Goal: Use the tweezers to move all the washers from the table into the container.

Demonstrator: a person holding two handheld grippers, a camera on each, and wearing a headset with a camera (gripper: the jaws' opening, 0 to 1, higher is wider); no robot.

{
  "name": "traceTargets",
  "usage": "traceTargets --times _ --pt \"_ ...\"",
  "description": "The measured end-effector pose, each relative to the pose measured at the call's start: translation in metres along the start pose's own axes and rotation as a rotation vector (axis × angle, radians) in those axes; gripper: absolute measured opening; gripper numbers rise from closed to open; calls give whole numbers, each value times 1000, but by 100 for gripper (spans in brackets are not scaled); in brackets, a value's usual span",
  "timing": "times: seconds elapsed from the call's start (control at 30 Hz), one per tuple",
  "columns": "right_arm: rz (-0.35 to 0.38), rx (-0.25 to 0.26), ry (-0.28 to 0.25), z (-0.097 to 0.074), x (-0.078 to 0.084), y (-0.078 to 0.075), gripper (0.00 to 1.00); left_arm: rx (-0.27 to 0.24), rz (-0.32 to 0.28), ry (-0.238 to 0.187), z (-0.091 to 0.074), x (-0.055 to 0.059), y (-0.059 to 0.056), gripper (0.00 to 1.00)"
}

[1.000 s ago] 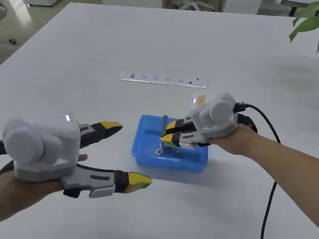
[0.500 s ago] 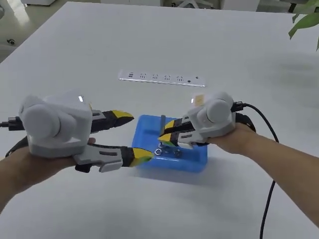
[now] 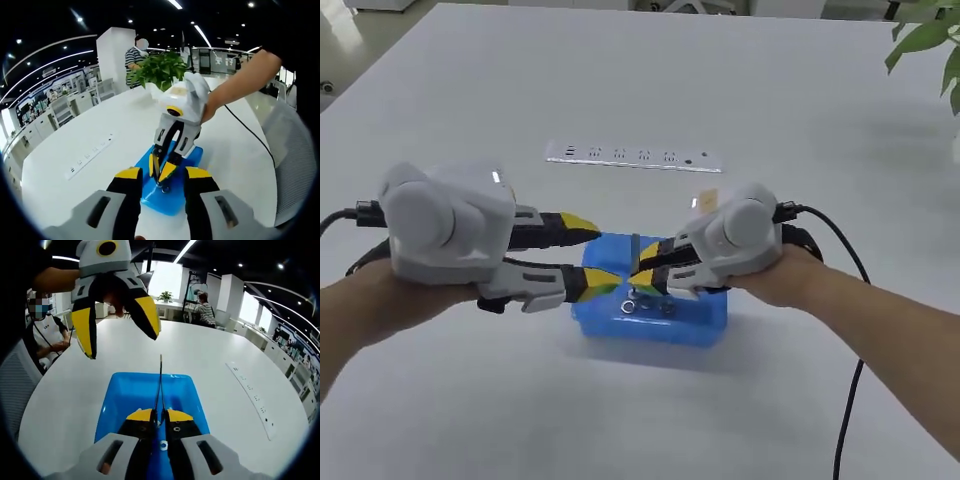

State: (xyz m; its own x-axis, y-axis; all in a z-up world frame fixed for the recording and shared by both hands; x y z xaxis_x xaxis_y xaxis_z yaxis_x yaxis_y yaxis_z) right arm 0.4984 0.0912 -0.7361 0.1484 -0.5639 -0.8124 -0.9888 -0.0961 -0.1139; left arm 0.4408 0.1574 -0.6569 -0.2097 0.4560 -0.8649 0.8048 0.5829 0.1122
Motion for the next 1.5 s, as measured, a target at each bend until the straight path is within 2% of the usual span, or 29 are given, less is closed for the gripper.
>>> traceTargets --times 0.43,0.83,1.0,1.5 --pt "-32 -15 12 0 0 1 10 69 81 19 16 -8 6 22" --pt "-68 -36 20 1 -1 1 10 112 129 20 27 -14 8 12" --pt "-81 -46 22 2 -1 2 10 121 145 26 29 -14 9 6" --pt "-88 -44 34 0 0 3 12 144 184 35 28 -15 6 5"
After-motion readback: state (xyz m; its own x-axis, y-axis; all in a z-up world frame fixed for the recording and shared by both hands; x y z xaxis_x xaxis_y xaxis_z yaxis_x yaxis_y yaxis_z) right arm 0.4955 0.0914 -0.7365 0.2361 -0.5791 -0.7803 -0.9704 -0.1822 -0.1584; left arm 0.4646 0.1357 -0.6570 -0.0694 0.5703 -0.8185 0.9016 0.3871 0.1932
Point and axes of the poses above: the centre of the closed fingertips' face, and the gripper's own axes: z roughly forward along the fingers, y roughly to its left, x roughly out of its underside, the point moved 5 cm from there along -z, roughly backward along the fingers
